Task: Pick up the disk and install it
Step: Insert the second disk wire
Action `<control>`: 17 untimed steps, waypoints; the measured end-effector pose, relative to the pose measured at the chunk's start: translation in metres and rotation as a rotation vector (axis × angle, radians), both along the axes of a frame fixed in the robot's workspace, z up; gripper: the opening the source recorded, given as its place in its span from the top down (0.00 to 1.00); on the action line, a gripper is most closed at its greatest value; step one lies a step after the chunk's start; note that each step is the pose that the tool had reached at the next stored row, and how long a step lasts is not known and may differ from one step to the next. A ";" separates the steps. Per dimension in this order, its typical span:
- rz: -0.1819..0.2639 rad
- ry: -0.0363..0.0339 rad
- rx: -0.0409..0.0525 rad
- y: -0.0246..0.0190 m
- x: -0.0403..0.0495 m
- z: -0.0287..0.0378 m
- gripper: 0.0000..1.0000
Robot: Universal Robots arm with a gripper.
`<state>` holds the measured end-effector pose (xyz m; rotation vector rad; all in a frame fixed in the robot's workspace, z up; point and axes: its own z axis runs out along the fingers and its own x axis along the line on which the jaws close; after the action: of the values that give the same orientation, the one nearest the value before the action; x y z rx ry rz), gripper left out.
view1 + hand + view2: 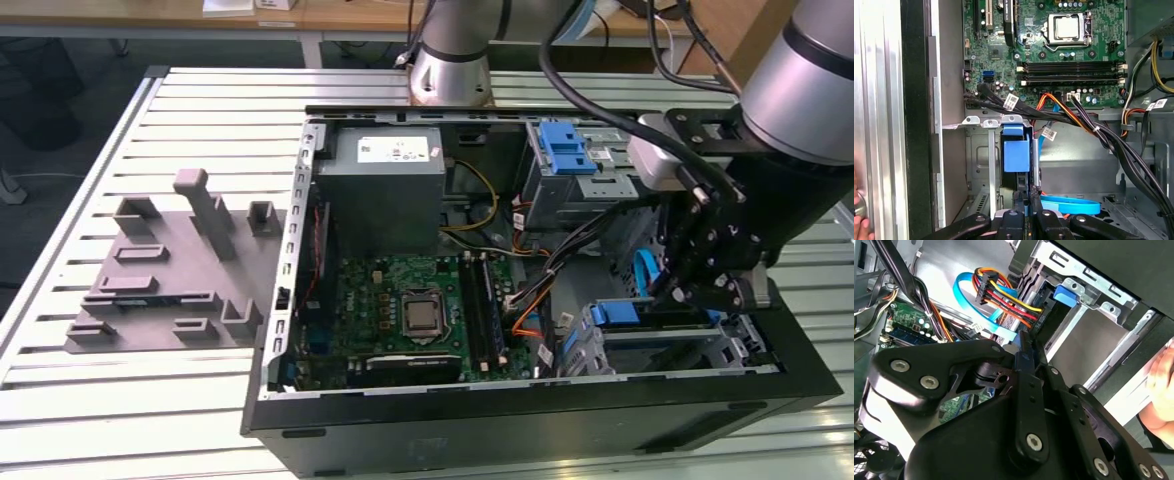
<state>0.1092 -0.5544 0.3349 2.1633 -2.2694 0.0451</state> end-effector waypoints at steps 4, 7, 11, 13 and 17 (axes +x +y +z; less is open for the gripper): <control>0.000 0.0010 0.0045 0.0000 0.0000 -0.0009 0.84; 0.000 0.0014 0.0069 0.0000 0.0000 -0.0013 0.84; 0.000 0.0018 0.0084 -0.0002 0.0001 -0.0025 0.84; 0.000 0.0020 0.0081 -0.0005 0.0003 -0.0034 0.84; 0.000 0.0021 0.0083 -0.0006 0.0004 -0.0040 0.84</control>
<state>0.1096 -0.5550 0.3310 2.1662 -2.2727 0.0335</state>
